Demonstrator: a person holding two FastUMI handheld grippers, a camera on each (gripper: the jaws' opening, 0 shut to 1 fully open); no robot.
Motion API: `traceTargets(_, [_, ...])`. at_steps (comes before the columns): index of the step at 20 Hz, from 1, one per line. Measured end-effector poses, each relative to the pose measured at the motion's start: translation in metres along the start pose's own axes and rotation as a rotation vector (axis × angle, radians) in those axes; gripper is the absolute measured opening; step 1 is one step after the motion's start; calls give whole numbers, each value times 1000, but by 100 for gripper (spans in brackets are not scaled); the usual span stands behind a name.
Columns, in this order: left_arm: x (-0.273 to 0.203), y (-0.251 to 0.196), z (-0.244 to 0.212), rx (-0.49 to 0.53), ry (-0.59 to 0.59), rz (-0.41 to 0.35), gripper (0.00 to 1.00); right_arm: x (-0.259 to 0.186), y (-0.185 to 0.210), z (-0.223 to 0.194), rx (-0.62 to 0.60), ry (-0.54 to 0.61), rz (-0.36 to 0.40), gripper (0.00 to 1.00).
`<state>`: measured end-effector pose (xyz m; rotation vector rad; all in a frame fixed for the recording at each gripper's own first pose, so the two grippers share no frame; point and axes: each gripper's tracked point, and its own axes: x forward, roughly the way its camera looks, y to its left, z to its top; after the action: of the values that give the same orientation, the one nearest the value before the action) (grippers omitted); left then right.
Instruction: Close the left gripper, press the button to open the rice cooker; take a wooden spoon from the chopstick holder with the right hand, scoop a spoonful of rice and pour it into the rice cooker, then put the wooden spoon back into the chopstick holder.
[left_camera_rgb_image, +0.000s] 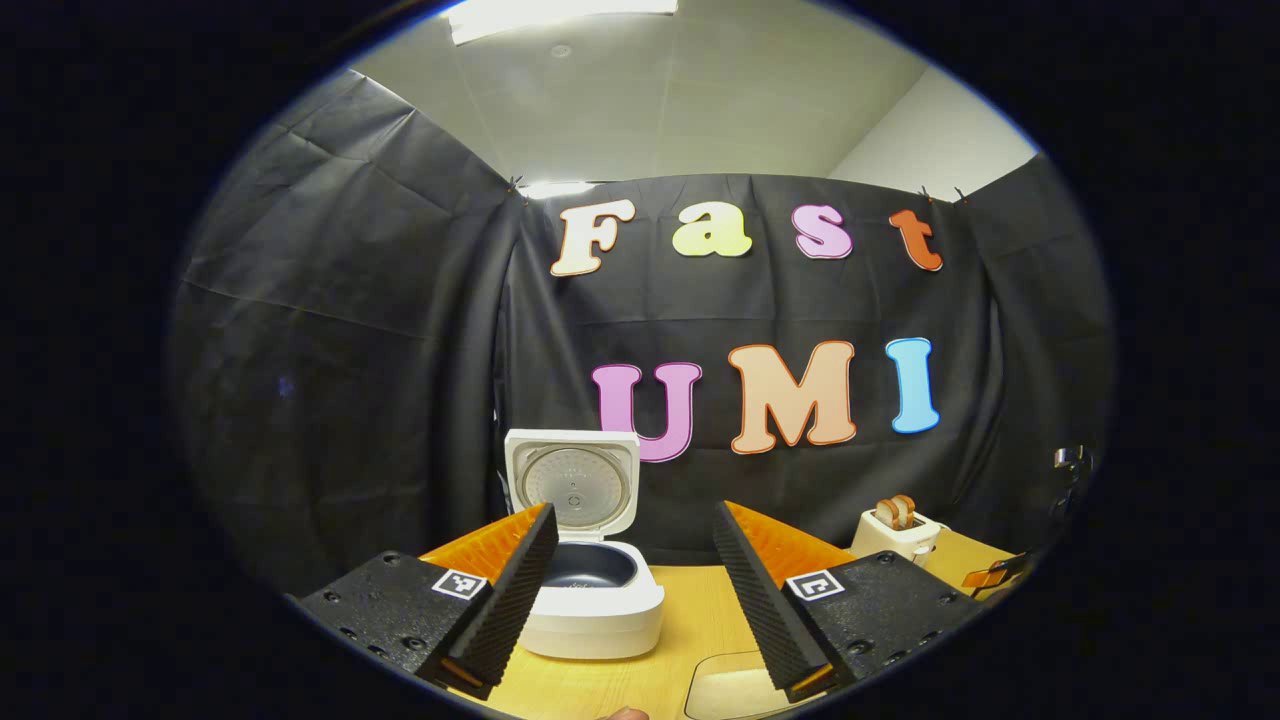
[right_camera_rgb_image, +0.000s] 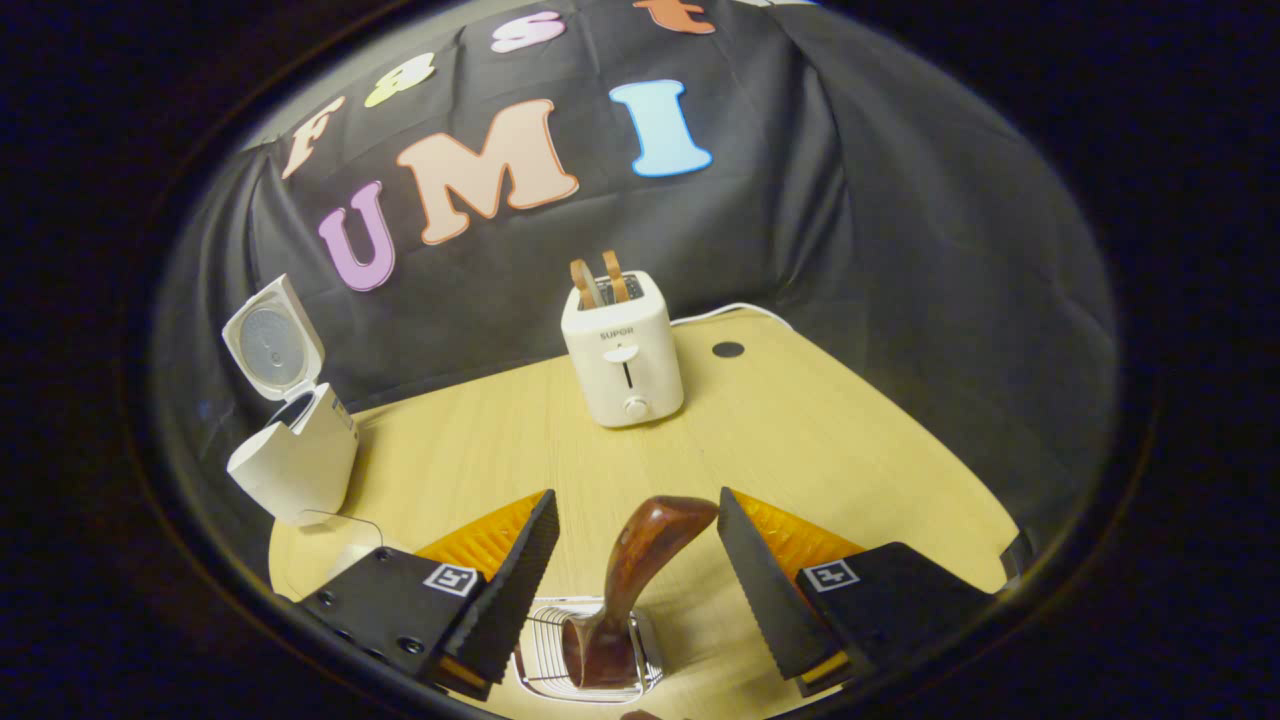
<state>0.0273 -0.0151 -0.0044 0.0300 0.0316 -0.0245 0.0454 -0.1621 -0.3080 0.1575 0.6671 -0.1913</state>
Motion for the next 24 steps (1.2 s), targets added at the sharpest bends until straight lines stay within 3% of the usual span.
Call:
traceTargets(3, [0,0,0,8,2,-1,92,4,0,-20,30,65,16,100])
traceTargets(7, [1,0,-2,8,11,-2,92,11,7,-35,34,124,40,92])
traceTargets(12, [3,-1,-6,14,21,-7,90,13,9,-41,26,137,41,33])
traceTargets(18, [7,0,-6,12,21,-12,92,0,22,-34,-5,92,81,21])
traceTargets(24, [11,-3,-5,-4,15,-27,92,-24,30,-14,-65,33,100,23])
